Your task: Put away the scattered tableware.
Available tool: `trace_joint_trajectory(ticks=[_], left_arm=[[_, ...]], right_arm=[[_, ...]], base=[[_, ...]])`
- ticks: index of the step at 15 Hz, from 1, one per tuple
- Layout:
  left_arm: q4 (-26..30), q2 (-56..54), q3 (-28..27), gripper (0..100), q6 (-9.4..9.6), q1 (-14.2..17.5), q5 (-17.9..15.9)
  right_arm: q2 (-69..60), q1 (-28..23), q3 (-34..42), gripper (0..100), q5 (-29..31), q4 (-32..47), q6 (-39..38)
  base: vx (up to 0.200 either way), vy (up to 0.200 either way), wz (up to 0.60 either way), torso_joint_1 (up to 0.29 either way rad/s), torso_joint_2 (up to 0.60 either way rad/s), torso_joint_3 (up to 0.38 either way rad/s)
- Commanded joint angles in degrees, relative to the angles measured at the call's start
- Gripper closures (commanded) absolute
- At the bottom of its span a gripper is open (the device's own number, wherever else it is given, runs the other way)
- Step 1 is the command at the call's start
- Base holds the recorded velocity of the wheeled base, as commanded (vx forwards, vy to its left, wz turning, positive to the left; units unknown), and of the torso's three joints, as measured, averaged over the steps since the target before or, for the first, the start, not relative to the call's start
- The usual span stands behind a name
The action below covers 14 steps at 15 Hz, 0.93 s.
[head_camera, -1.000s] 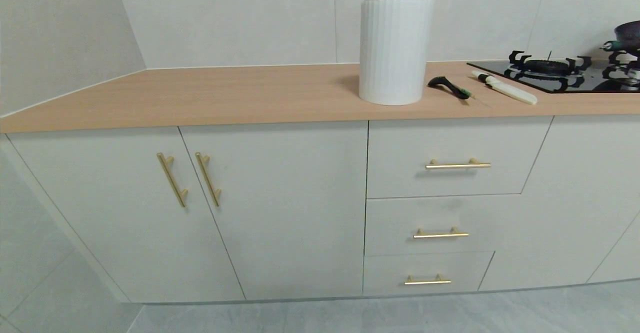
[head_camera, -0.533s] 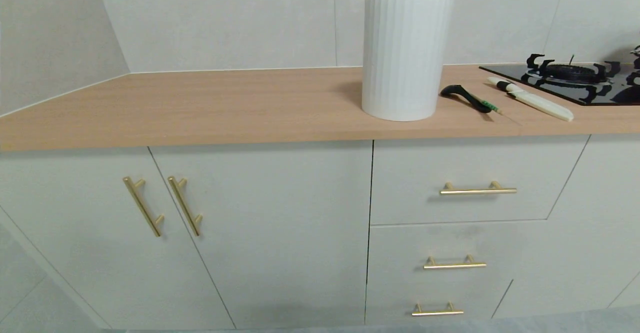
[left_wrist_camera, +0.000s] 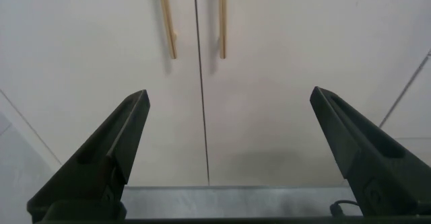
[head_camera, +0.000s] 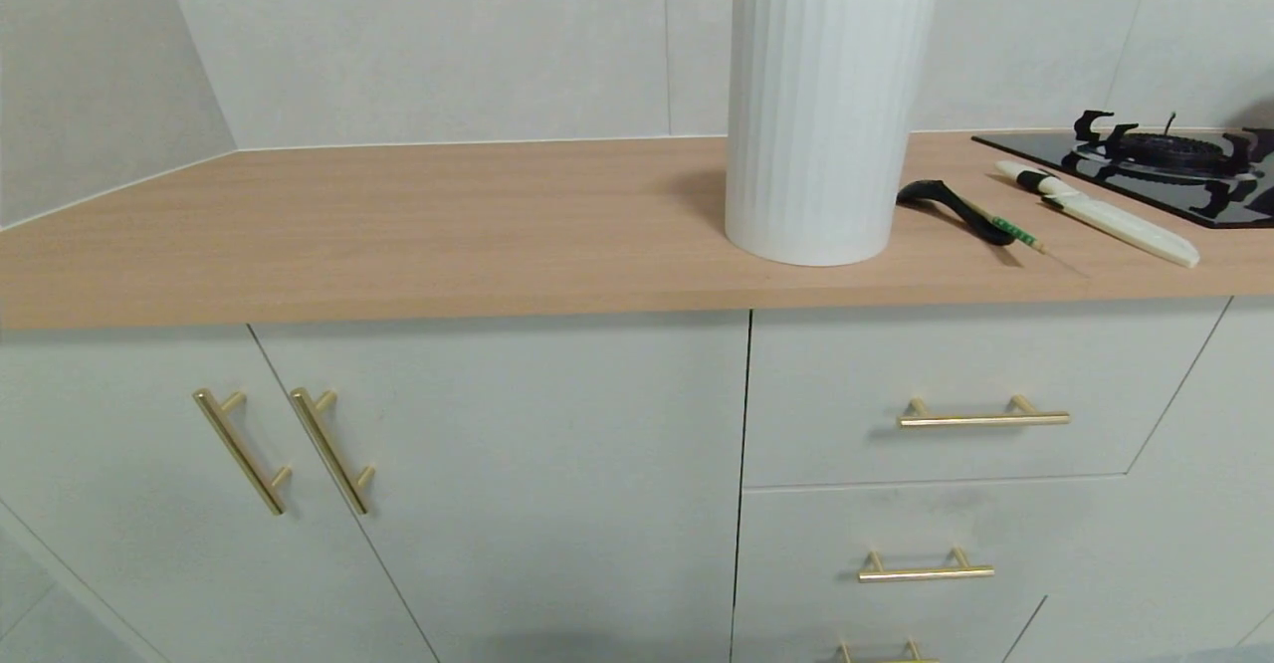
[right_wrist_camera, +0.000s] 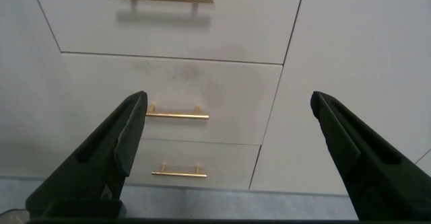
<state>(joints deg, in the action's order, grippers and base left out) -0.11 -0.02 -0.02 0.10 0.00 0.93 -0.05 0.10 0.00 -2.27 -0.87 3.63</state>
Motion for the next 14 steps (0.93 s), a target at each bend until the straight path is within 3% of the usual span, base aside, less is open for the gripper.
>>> trace_joint_trajectory(ticks=[1,9,12,14], left_arm=[[-0.07,0.02,0.02,0,-0.01,0.0,0.04],[-0.07,0.02,0.02,0,-0.1,0.0,0.04],[-0.07,0.02,0.02,0,-0.1,0.0,0.04],[-0.07,0.02,0.02,0,-0.1,0.0,0.04]], right_arm=[[0.05,-0.01,0.0,0,-0.02,-0.01,0.06],[0.05,-0.01,-0.7,0,-0.81,-0.28,1.64],[9.45,1.75,-12.39,0,-5.38,5.17,-3.02],[20.0,3.86,-13.89,0,-6.52,7.28,-3.02]], base=[[0.0,0.0,0.0,0.0,0.0,0.0],[0.0,0.0,0.0,0.0,0.0,0.0],[0.0,0.0,0.0,0.0,0.0,0.0],[0.0,0.0,0.0,0.0,0.0,0.0]])
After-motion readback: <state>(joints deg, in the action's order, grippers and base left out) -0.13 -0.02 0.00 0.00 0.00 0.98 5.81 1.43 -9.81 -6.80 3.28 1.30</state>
